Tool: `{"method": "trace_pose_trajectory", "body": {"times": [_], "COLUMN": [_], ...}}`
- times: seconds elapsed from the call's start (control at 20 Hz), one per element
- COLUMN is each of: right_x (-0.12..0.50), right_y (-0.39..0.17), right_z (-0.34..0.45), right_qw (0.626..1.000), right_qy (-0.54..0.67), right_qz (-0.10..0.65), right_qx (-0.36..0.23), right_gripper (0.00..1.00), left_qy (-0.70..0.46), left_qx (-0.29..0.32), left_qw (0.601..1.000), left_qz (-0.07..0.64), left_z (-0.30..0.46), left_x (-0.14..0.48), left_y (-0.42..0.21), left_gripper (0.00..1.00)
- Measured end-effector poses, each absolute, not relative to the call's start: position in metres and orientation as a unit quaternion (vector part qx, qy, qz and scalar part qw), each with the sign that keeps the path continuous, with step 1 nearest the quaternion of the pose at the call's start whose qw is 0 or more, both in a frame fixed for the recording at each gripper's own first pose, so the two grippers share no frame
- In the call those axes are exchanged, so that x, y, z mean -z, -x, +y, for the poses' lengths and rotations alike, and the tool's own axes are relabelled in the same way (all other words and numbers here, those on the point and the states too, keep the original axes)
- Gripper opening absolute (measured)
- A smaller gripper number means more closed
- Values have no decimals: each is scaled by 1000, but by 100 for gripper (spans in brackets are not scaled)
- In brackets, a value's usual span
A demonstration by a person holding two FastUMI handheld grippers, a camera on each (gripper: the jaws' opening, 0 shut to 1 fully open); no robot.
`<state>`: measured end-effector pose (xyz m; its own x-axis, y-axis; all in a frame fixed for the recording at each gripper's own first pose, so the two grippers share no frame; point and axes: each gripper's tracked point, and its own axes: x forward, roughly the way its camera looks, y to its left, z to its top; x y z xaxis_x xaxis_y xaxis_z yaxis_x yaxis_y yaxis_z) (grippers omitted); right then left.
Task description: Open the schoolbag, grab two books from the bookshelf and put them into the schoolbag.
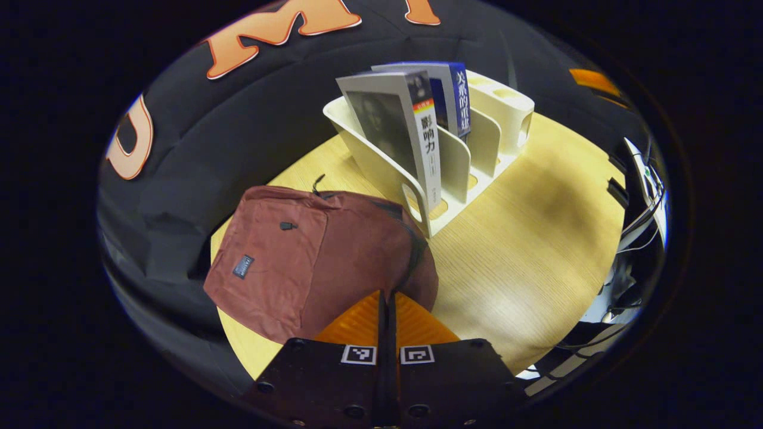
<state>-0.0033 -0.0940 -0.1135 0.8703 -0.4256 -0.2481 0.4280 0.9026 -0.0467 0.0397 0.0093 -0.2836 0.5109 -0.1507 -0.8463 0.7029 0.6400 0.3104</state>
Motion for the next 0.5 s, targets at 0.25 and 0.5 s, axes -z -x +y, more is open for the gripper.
{"method": "trace_pose_trajectory", "body": {"times": [0.25, 0.5], "right_x": [126, 109], "right_y": [6, -5], "right_z": [-55, -22], "right_qw": [966, 965], "right_qy": [-8, 32], "right_qz": [155, 198], "right_qx": [208, 171], "right_gripper": [97, 97], "left_qy": [-367, -333], "left_qx": [279, 238], "left_qw": [809, 851], "left_qz": [365, 331], "left_z": [32, 45], "left_x": [217, 164], "left_y": [-71, -115], "left_gripper": [1, 1]}}
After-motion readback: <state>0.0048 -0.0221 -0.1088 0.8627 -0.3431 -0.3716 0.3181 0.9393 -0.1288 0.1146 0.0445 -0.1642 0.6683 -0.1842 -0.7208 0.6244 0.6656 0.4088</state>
